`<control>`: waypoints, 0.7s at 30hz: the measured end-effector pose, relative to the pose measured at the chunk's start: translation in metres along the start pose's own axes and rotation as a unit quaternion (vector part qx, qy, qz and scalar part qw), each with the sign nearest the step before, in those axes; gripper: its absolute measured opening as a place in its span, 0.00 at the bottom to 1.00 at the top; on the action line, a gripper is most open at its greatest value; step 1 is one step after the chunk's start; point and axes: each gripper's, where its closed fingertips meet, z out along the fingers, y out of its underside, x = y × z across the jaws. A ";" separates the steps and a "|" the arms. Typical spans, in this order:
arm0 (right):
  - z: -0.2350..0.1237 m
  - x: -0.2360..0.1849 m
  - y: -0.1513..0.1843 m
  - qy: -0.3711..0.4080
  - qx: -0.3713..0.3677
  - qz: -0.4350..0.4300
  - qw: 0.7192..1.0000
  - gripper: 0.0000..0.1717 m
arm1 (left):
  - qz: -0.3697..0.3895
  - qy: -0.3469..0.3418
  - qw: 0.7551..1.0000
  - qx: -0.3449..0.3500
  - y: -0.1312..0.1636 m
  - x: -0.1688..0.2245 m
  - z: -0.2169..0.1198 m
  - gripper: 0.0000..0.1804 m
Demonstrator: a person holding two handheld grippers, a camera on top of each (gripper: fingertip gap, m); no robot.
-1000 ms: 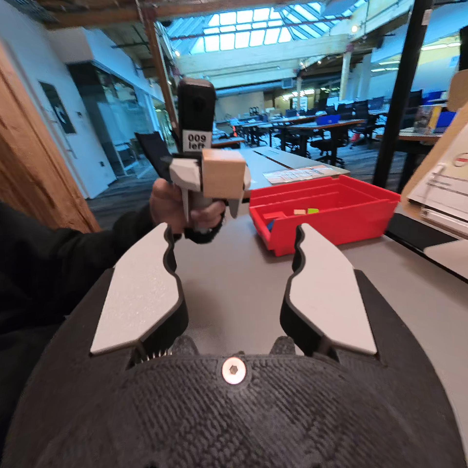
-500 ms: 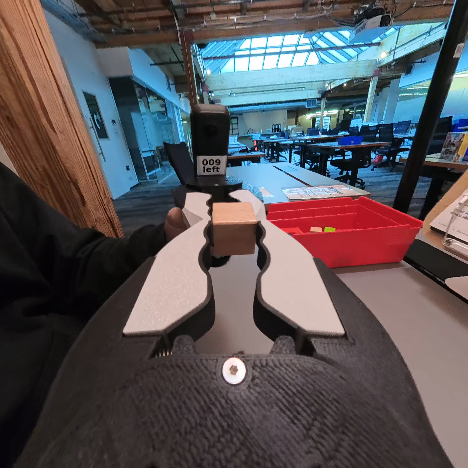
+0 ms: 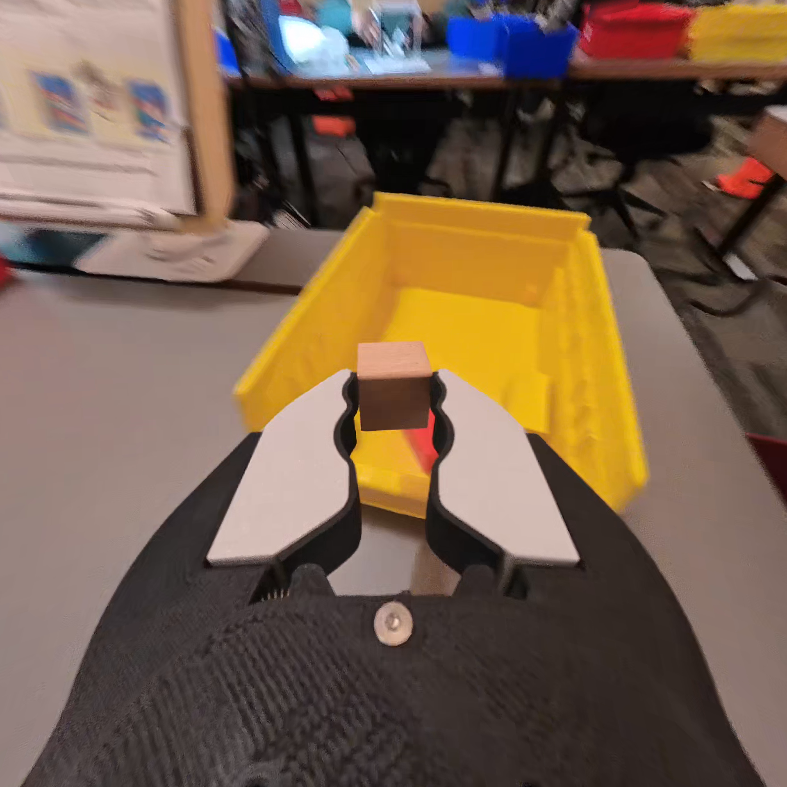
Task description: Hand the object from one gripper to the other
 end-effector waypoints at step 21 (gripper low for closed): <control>0.048 0.080 0.073 0.111 -0.282 -0.087 0.949 0.33 | -0.074 -0.216 0.974 -0.011 0.022 -0.118 -0.108 0.28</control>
